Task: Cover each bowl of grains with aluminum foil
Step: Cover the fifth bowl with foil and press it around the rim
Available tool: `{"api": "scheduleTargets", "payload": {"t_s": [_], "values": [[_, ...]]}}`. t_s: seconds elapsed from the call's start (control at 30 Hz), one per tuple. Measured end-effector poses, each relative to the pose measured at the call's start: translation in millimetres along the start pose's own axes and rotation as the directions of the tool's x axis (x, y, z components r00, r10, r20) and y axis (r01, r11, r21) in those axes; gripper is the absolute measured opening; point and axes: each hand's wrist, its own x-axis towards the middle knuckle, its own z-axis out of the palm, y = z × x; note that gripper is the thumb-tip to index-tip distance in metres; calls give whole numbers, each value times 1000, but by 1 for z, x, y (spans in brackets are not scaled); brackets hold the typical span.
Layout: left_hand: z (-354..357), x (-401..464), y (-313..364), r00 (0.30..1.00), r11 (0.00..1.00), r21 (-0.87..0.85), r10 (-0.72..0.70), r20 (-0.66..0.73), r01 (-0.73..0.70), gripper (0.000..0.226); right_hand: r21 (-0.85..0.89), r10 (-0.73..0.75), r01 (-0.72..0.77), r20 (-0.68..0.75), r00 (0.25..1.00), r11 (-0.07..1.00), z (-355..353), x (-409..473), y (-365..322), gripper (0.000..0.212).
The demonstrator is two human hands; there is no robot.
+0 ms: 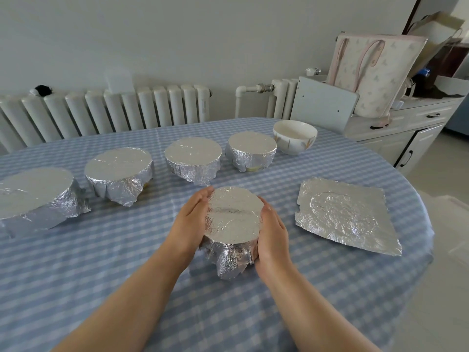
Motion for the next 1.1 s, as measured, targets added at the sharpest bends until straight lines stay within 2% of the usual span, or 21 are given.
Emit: {"api": "scheduleTargets", "payload": {"t_s": [0.13, 0.23, 0.33, 0.4, 0.47, 0.53, 0.6, 0.7, 0.8, 1.1], "values": [[-1, -2, 0, 1000, 1000, -13, -26, 5, 26, 34, -38, -12, 14, 45, 999, 999, -1, 1, -2, 32], [0, -10, -2, 999, 999, 19, -35, 2, 35, 34, -167, -5, 25, 117, 993, 986, -5, 4, -15, 30], [1, -16, 2, 999, 1000, 28, 15, -40, -13, 23, -328, 61, 1, 179, 982, 945, -11, 10, -28, 24], [-2, -16, 8, 993, 983, 163, 96, -65, -84, 28, -405, 120, -30, 200, 972, 914, -14, 12, -32, 23], [-9, -12, 8, 984, 940, 302, 176, -33, -158, 22, -409, 136, -40, 208, 969, 912, -14, 13, -33, 28], [-15, -9, 4, 976, 917, 338, 213, 34, -212, 27, -370, 46, 13, 150, 988, 929, -16, 16, -36, 32], [-17, -7, 4, 976, 939, 272, 193, 99, -213, 35, -461, -90, 131, 110, 990, 878, -14, 12, -43, 37], [-14, -6, 6, 971, 953, 232, 156, 183, -197, 35, -616, -243, 330, 224, 944, 715, -6, -2, -47, 40], [-8, -4, 5, 974, 961, 192, 169, 150, -197, 30, -701, -233, 398, 324, 917, 592, -1, -7, -36, 44], [-5, -2, 2, 995, 987, 132, 85, 54, -91, 31, -675, -276, 360, 234, 932, 644, -4, 2, -20, 38]]}}
